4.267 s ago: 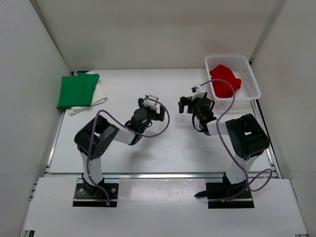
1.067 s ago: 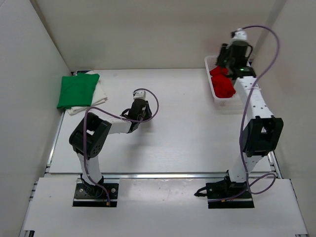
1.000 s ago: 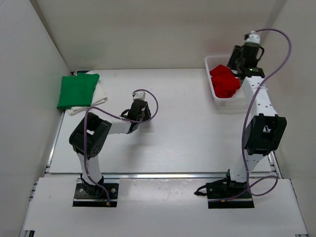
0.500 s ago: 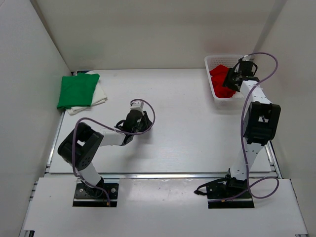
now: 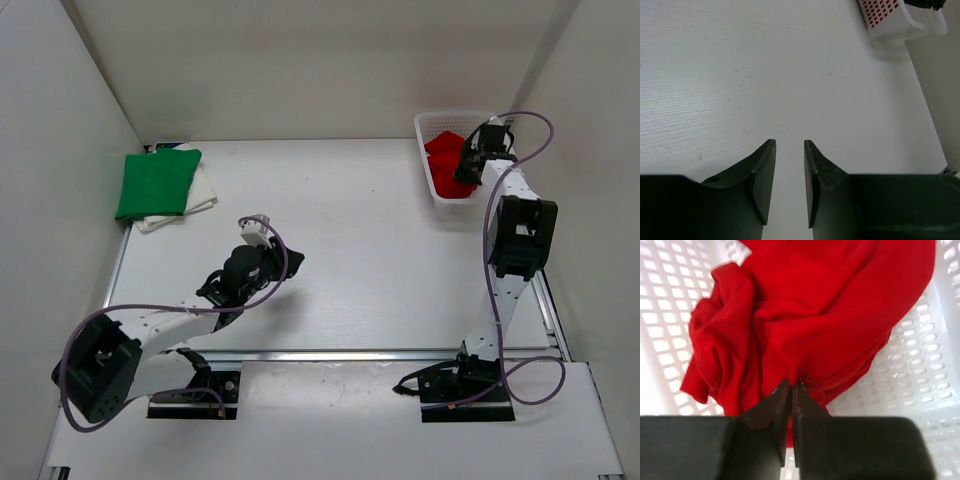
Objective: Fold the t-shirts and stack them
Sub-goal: Grab crumpled tshirt from bin with the right arm, then move the tshirt to the center of the board
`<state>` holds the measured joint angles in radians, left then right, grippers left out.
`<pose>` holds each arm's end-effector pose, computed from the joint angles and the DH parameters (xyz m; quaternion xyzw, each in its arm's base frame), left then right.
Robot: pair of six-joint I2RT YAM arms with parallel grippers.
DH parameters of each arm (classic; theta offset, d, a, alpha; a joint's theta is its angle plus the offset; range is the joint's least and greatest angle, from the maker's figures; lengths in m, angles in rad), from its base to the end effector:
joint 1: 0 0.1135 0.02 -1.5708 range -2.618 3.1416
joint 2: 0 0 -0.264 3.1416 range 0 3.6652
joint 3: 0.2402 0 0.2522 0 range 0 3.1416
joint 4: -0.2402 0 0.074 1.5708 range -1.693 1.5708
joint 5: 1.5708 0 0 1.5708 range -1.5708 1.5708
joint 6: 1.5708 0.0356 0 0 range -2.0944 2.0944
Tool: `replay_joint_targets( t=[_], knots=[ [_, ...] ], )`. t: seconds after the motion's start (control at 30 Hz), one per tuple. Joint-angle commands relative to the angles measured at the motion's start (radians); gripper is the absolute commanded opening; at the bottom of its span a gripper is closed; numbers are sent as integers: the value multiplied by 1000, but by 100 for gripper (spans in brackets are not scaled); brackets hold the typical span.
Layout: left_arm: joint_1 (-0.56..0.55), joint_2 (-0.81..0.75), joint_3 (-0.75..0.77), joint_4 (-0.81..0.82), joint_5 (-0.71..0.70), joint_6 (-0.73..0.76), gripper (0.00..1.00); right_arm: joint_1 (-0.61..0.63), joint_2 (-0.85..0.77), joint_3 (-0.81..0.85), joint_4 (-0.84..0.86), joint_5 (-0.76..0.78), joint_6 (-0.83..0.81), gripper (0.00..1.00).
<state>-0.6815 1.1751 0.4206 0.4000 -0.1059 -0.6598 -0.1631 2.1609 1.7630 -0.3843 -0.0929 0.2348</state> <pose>0.1891 -0.1485 0.1951 -0.0213 0.8198 -0.3206 0.4740 0.4876 -0.0769 0.2161 0.1648 0.9076 0.0566 0.3820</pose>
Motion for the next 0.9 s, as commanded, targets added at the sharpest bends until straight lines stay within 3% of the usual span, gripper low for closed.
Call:
replay_joint_targets(
  t=[0.0, 0.17, 0.43, 0.57, 0.7, 0.87],
  knots=[
    [-3, -61, -26, -44, -9, -24, 41, -7, -68, -8, 39, -2, 20, 0],
    [20, -66, -6, -67, 41, -32, 42, 31, -368, -171, 223, 62, 26, 0],
    [69, -81, 12, -95, 86, -52, 43, 195, -731, -56, 229, -77, -5, 0],
    [152, -127, 15, -119, 113, -52, 44, 431, -809, 21, 258, -67, -74, 0],
    [273, -196, 1, -159, 167, -61, 44, 632, -885, -22, 378, -77, -101, 0],
    [420, -290, -55, -187, 213, -70, 45, 578, -900, -189, 554, -281, 62, 0]
  ],
)
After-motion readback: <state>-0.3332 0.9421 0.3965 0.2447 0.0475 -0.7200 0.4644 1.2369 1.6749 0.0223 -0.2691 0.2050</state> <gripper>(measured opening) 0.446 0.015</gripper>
